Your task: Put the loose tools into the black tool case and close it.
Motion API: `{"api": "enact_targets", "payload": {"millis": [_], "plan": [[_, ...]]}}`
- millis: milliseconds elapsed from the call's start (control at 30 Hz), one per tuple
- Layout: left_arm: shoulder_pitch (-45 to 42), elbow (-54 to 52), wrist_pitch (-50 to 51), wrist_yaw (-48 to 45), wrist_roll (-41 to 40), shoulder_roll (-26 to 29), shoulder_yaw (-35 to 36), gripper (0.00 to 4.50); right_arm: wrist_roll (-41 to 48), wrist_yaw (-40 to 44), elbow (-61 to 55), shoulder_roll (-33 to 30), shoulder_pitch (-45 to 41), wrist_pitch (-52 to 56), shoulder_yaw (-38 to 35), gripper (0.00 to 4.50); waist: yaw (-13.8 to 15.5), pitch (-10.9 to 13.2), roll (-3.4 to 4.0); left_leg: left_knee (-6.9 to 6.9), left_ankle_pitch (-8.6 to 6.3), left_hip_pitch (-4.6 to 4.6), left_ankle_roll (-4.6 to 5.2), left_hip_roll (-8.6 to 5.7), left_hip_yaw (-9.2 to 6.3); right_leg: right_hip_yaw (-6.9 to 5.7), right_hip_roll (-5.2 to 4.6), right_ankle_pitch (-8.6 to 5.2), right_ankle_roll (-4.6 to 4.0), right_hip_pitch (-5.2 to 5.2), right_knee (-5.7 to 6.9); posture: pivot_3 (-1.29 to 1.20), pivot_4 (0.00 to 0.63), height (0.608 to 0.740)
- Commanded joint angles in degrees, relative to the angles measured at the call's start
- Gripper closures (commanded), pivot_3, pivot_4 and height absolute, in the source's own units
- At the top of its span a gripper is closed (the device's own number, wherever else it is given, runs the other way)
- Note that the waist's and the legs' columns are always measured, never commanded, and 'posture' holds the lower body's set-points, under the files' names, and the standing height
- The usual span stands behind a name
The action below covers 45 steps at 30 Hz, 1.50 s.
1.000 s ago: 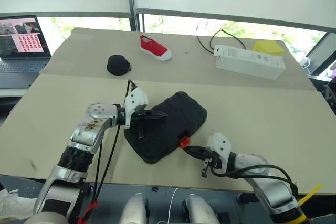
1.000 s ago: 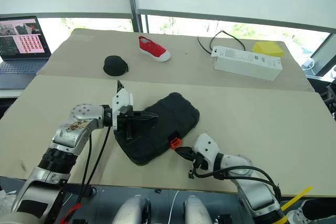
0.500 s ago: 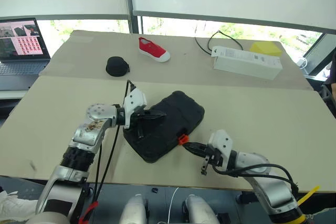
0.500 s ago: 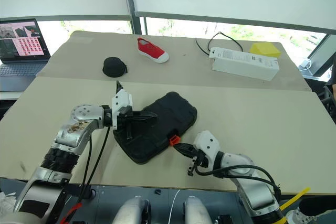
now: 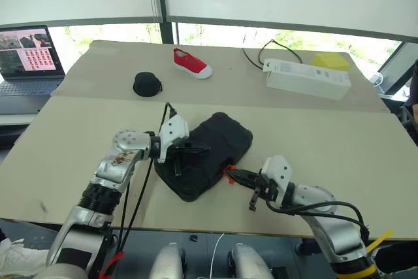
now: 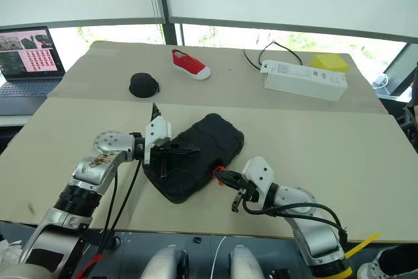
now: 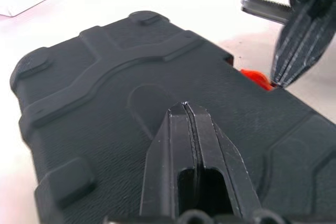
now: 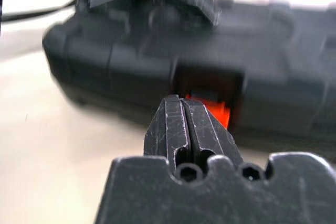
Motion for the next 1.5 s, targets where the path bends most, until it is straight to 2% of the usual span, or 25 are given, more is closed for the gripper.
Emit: {"api": "enact_targets", "payload": {"millis": [33,333,567,833,1200,1500], "plan": [[2.6,1.6,2.1,-0.9,2.2,0.2,-3.5,4.49,0.6,0.0,-0.4,-0.3,-0.8,-2.0,-1.9,4.5,0.0,0.0,0.01,-0.01,0.0,-0.01,0.0,0.0,0.0,0.0,0.0,0.0,0.0,0.0,-0.03,0.0,0.15,0.74],[2.8,0.9,2.7,-0.7,2.1,0.5,-3.4,4.49,6.1,2.5,-5.9,-7.0,3.7,7.1,-5.5,4.5,-0.1,0.0,0.05,-0.09,0.0,-0.02,0.0,0.01,-0.01,0.0,-0.01,0.0,0.0,0.0,-0.13,0.0,0.15,0.74],[3.1,0.6,2.8,-0.7,2.2,0.7,-3.4,4.49,4.0,-0.2,-7.1,-8.1,4.2,15.5,-1.1,4.5,-0.1,-0.2,0.2,-0.09,-0.01,-0.02,0.0,0.01,-0.03,0.0,0.0,-0.01,0.0,0.0,-0.15,0.0,0.15,0.74],[3.1,0.3,3.2,-0.6,2.3,0.7,-3.5,4.49,0.8,-1.9,-0.7,-4.0,0.2,11.7,1.4,4.5,-0.1,-0.2,0.21,-0.11,-0.01,-0.03,0.01,0.01,-0.03,0.0,0.0,-0.05,0.07,-0.01,-0.2,0.0,0.15,0.74],[3.4,-0.2,3.5,-0.4,2.2,0.9,-3.5,4.49,0.1,-0.8,3.2,0.6,-1.2,3.2,0.9,4.5,-0.1,-0.2,0.21,-0.15,-0.01,-0.05,0.0,0.02,-0.03,0.0,0.0,-0.04,0.06,-0.02,-0.26,0.0,0.15,0.74],[3.6,-0.3,3.9,-0.3,2.2,1.2,-3.6,4.49,3.1,1.9,2.3,1.9,-0.7,-0.2,-1.1,4.5,-0.3,-0.2,0.21,-0.16,-0.01,-0.03,0.0,0.05,-0.03,0.0,0.03,-0.04,0.06,-0.03,-0.25,0.0,0.15,0.74]]}}
